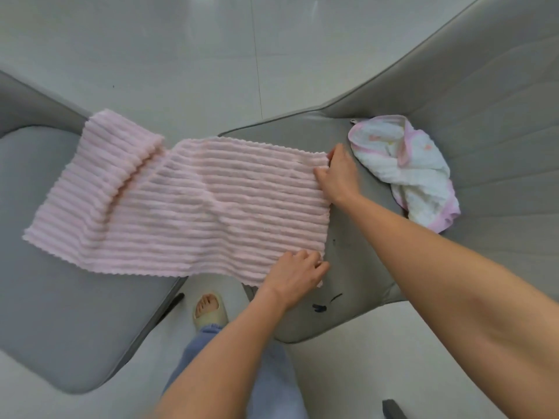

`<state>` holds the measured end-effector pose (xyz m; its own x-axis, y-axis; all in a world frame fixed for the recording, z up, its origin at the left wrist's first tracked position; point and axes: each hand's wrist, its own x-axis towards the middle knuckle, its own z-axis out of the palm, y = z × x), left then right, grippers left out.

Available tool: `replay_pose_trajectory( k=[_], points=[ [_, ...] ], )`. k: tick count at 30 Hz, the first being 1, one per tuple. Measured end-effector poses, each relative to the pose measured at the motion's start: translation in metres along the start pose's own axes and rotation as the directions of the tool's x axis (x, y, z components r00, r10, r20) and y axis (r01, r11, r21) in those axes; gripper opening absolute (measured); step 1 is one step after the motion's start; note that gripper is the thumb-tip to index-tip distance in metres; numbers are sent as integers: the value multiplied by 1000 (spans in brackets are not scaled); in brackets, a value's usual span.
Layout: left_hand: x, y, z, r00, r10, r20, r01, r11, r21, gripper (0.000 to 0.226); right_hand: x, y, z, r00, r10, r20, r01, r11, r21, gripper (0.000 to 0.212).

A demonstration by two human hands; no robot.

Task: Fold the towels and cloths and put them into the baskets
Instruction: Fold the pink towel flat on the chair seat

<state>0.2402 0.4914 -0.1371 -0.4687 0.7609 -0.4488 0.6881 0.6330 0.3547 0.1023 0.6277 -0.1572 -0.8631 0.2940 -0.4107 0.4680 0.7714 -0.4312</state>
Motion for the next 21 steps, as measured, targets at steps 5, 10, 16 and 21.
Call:
replay_pose_trajectory(
  k=[5, 10, 16, 21],
  points=[
    [3, -1, -7, 992, -128, 10, 127, 970, -208, 11, -2, 13, -3, 998, -31, -57, 34, 998, 56, 3],
    [-9, 9, -25, 951, -284, 125, 301, 747, -593, 14, -33, 44, -25, 989, 90, -121, -69, 983, 170, 12],
    [-9, 53, -59, 909, -224, 351, 409, 634, -656, 24, -85, 63, -79, 976, 177, -128, -161, 979, 124, 20],
    [-20, 90, -91, 944, -141, 300, 316, 654, -687, 16, -123, 71, -115, 976, 153, -154, -138, 985, 100, 25]
  ],
)
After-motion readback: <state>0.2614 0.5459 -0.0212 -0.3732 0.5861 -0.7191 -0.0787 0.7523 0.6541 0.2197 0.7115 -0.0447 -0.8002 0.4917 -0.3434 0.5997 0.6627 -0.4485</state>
